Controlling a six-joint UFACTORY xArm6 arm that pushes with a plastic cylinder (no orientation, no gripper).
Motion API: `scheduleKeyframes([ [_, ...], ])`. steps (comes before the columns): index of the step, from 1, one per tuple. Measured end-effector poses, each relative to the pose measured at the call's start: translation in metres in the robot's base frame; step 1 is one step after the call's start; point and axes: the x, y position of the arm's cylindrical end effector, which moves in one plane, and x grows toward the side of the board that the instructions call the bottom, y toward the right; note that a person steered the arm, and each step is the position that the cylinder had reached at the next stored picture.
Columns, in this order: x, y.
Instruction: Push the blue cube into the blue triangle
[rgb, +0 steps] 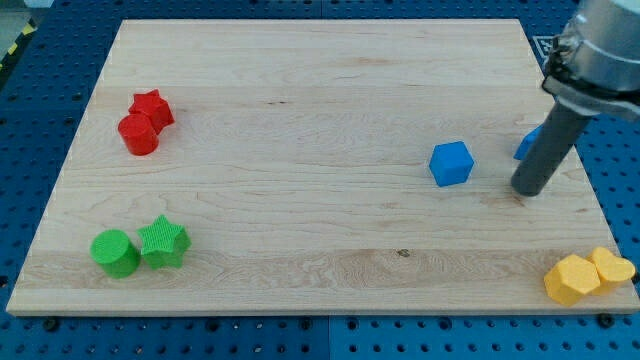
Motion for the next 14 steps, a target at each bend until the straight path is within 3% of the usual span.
scheduleKeyframes([
  [1,-0.008,-0.045],
  [3,-0.065,-0.062],
  [5,-0.018,-0.083],
  [6,-0.051,-0.102],
  [8,-0.101,-0.043],
  [11,-0.117,-0.154],
  [12,-0.145,-0.126],
  [13,-0.145,-0.043],
  [14,-0.144,0.001],
])
